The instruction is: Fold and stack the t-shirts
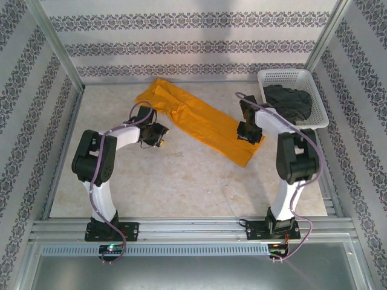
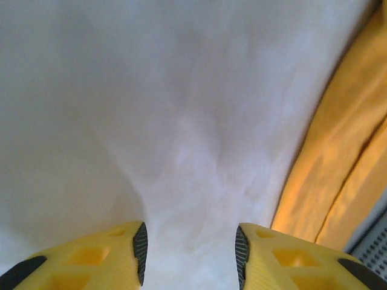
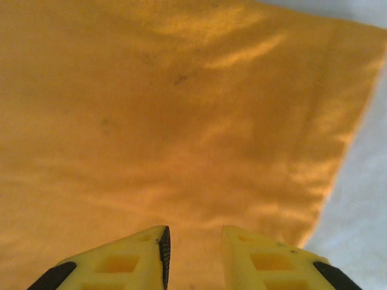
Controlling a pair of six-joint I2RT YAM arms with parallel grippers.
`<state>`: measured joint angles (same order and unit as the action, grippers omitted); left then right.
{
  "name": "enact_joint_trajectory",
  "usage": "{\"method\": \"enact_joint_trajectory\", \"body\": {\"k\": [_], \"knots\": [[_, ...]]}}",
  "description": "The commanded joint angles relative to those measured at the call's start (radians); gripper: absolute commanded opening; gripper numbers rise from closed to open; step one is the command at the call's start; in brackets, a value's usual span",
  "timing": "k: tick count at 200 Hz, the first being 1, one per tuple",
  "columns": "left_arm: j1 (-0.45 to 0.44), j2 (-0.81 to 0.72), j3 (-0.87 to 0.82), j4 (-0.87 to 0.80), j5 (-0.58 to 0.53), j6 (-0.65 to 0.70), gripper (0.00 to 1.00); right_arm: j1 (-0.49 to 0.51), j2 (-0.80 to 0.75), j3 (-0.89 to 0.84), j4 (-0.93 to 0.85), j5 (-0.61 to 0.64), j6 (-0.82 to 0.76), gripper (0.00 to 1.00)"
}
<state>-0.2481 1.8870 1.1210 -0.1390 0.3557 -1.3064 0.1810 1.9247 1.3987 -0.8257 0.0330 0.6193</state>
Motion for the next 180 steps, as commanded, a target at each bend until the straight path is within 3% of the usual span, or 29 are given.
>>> {"method": "enact_joint_trajectory", "body": {"k": [1, 29, 64, 94, 140, 161, 180], "knots": [[0.0, -0.133, -0.085, 0.067, -0.014, -0.03, 0.43, 0.027, 0.114, 0.09, -0.153, -0.011, -0.037, 0.31], [0.062, -0.24, -0.139, -0.011, -0.029, 0.027, 0.43, 0.102, 0.162, 0.065, -0.207, -0.05, -0.026, 0.31], [0.179, -0.321, -0.157, -0.116, -0.035, 0.124, 0.43, 0.224, 0.063, -0.134, -0.149, -0.108, 0.05, 0.31], [0.258, -0.345, -0.171, -0.149, -0.02, 0.183, 0.43, 0.398, 0.003, -0.243, -0.07, -0.215, 0.159, 0.3], [0.289, -0.24, -0.183, -0.064, 0.085, 0.215, 0.42, 0.661, 0.066, -0.122, 0.111, -0.431, 0.38, 0.32], [0.274, -0.154, -0.13, 0.002, 0.124, 0.201, 0.42, 0.676, 0.063, -0.041, 0.072, -0.421, 0.391, 0.34], [0.249, -0.07, -0.048, 0.006, 0.133, 0.198, 0.41, 0.643, -0.017, -0.077, 0.086, -0.396, 0.416, 0.38]]}}
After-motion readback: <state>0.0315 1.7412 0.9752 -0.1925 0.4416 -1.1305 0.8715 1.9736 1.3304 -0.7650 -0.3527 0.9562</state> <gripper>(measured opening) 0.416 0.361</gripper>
